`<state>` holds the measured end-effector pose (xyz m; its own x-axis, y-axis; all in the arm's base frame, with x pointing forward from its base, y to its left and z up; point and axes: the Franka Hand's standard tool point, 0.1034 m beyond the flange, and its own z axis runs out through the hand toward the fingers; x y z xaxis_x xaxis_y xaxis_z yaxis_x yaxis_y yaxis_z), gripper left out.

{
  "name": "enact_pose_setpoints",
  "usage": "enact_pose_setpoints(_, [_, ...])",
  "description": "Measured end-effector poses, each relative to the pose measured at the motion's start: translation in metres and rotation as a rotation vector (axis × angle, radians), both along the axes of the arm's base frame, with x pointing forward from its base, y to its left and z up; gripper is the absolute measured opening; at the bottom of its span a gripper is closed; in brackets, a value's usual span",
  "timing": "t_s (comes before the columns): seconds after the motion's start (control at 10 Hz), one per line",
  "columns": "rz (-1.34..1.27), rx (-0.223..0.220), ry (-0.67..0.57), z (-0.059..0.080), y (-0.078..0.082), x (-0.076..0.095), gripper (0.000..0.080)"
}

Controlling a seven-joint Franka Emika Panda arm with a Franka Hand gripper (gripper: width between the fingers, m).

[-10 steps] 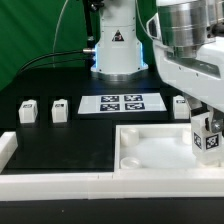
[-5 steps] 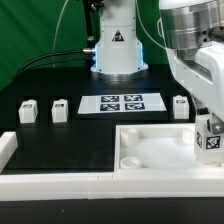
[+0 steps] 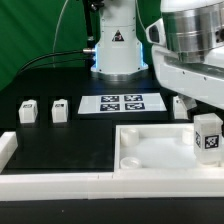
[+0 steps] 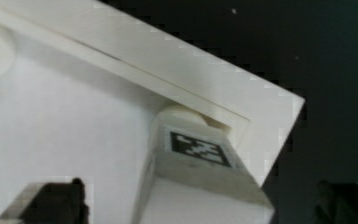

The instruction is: Assemble one leg

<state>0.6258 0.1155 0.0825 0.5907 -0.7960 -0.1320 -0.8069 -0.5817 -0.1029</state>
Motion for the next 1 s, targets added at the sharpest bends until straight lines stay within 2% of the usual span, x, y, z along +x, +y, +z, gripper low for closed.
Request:
enact_pose_setpoints(0.3, [0.388,-0.010,-0.058,-0.0037,-0.0028,-0.0007,0.0649])
enact_pose_setpoints(0.7, [0.828,-0.042,-0.122,-0.0017,0.0002,0.0011,0.0649])
enact_pose_setpoints(0.9, [1.017,-0.042,-0.151,-0.0017,-0.0011,0.0014,0.0649])
enact_pose_setpoints(1.0, [0.994,-0.040,-0.149,-0.0017,-0.0005,0.0014,0.0649])
